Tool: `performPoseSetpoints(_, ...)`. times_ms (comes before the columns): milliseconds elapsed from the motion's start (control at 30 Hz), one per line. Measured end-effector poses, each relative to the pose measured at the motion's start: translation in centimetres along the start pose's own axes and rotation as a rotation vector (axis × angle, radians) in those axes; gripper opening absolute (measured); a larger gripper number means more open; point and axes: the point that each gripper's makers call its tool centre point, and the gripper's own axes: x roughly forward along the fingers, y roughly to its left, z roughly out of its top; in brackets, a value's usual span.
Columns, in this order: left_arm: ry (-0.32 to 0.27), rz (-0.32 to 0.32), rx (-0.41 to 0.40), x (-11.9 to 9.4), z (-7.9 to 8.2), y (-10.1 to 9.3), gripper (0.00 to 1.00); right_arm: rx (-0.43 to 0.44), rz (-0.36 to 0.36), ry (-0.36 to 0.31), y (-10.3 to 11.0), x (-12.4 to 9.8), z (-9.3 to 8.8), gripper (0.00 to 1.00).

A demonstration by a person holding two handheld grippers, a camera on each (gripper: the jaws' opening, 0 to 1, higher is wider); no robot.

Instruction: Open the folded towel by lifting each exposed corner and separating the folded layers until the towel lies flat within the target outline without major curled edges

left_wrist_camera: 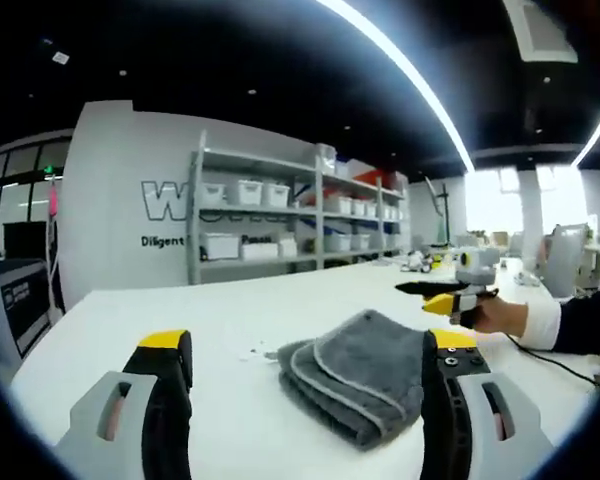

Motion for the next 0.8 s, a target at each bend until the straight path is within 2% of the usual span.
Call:
performPoseSetpoints(100, -0.023, -0.001, -0.009, -0.3, 0.9, 0.1, 0.94, 0.008, 0.006, -0.012, 0.3, -0.1, 0.4, 0.91)
performPoseSetpoints(233, -0.041, -0.054, 0.004, -0.2, 1.8, -0.8, 0.93, 0.002, 0.011, -0.013, 0.8, -0.1, 0.6, 0.92)
performPoseSetpoints(300, -0.013, -0.083, 0.032, 0.2, 1.6, -1.5, 0.93, 0.0, 0.014, -0.012, 0.9, -0.1, 0.6, 0.92)
performPoseSetpoints(367, 0.008, -0.08, 0.093, 0.5, 1.4, -1.7, 0.93, -0.003, 0.017, -0.013, 1.0, -0.1, 0.7, 0.92)
performPoseSetpoints(500, 0.009, -0.1, 0.105, 1.4, 0.9, -2.0, 0.93, -0.01, 0.015, -0.011, 1.2, -0.3, 0.7, 0.92)
performPoseSetpoints(600, -0.006, -0.099, 0.058, 2.3, 0.7, -1.4, 0.93, -0.005, 0.017, -0.01, 1.2, -0.2, 0.6, 0.92)
performPoseSetpoints(733, -0.086, -0.081, -0.04, 3.5, 1.1, 0.4, 0.94, -0.004, 0.027, 0.002, 1.6, -0.1, 0.3, 0.92)
performPoseSetpoints(800, -0.096, -0.075, -0.093, 4.1, 0.8, 1.3, 0.93, -0.005, 0.024, 0.003, 2.1, -0.5, 0.3, 0.92)
